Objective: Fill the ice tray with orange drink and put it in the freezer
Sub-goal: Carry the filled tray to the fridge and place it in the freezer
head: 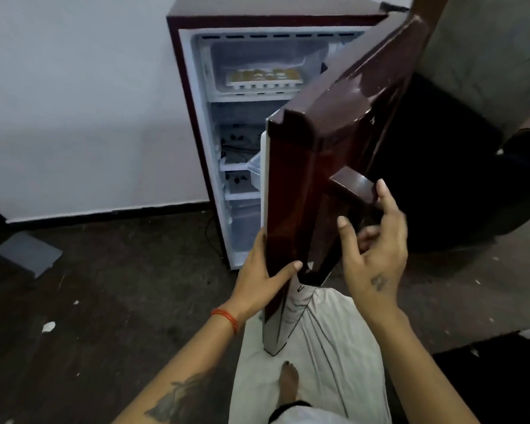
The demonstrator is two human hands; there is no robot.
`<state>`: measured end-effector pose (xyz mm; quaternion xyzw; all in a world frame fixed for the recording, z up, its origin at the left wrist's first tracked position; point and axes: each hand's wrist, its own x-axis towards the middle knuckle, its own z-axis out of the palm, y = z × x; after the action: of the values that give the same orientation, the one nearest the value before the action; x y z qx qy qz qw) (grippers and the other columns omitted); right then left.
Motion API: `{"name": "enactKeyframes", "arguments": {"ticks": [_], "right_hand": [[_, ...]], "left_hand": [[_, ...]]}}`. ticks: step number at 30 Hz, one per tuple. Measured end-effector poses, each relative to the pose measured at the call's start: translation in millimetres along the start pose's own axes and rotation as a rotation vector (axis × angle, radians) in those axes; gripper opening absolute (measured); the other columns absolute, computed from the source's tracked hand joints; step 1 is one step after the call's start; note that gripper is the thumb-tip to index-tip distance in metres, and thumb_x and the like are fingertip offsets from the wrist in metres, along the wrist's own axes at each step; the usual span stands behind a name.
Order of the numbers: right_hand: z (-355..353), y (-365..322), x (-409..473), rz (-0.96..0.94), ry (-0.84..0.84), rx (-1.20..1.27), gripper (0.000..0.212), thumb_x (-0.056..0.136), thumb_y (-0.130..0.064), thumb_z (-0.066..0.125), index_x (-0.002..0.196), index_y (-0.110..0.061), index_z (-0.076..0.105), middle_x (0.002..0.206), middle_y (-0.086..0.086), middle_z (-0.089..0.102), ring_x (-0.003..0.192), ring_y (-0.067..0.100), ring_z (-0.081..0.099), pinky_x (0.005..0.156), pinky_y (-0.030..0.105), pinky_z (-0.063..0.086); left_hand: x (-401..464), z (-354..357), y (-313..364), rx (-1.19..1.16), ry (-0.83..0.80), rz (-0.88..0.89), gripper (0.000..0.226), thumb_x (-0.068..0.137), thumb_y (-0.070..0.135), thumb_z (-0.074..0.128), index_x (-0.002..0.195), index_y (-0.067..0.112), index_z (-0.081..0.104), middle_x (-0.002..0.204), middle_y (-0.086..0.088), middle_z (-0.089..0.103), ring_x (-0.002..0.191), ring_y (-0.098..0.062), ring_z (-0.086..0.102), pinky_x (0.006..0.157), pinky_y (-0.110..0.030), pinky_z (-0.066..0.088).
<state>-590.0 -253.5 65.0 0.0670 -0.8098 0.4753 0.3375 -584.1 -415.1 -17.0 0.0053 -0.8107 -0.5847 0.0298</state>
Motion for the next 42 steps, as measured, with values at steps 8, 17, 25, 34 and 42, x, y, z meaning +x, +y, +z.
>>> {"name": "enactKeyframes", "arguments": {"ticks": [8,17,25,34,42], "right_hand": [[93,0,37,-0.019,-0.396,0.225,0.054,0.08,-0.039,0.069,0.128,-0.037,0.044,0.107,-0.018,0.061,0.099,-0.004,0.06,0.081,0.015,0.051],[200,-6,77,-0.101,-0.552,0.22,0.044,0.084,-0.045,0.062,0.118,-0.021,0.048,0.101,-0.008,0.065,0.09,0.007,0.064,0.07,0.034,0.056],[283,-11,111,-0.08,-0.556,0.18,0.048,0.087,-0.037,0.062,0.124,-0.01,0.047,0.11,0.002,0.066,0.098,0.016,0.065,0.076,0.039,0.055],[344,-16,122,0.064,-0.408,0.072,0.049,0.088,-0.036,0.061,0.128,-0.014,0.043,0.114,-0.002,0.065,0.101,0.013,0.063,0.077,0.034,0.055],[352,-6,99,0.145,-0.408,0.036,0.052,0.091,-0.029,0.056,0.137,-0.016,0.035,0.128,0.007,0.057,0.113,0.02,0.057,0.086,0.032,0.05]], "left_hand": [[44,-56,-43,0.054,0.3,-0.126,0.072,0.078,0.049,0.067,0.14,0.038,0.033,0.135,0.011,0.052,0.122,-0.002,0.051,0.101,-0.028,0.046],[122,-97,-67,0.071,0.353,-0.227,0.073,0.086,0.038,0.061,0.147,0.034,0.02,0.142,0.007,0.046,0.115,-0.023,0.058,0.096,-0.041,0.05],[194,-144,-88,0.049,0.314,-0.28,0.062,0.093,0.038,0.05,0.146,0.042,0.018,0.133,0.009,0.048,0.113,-0.009,0.051,0.084,-0.024,0.051],[250,-181,-118,0.059,0.161,-0.253,0.064,0.091,0.055,0.043,0.145,0.049,0.009,0.152,0.002,0.034,0.129,-0.027,0.046,0.095,-0.052,0.048],[248,-169,-137,-0.012,0.137,-0.259,0.065,0.094,0.051,0.039,0.148,0.04,0.003,0.156,0.001,0.024,0.134,-0.027,0.04,0.103,-0.054,0.041]]}}
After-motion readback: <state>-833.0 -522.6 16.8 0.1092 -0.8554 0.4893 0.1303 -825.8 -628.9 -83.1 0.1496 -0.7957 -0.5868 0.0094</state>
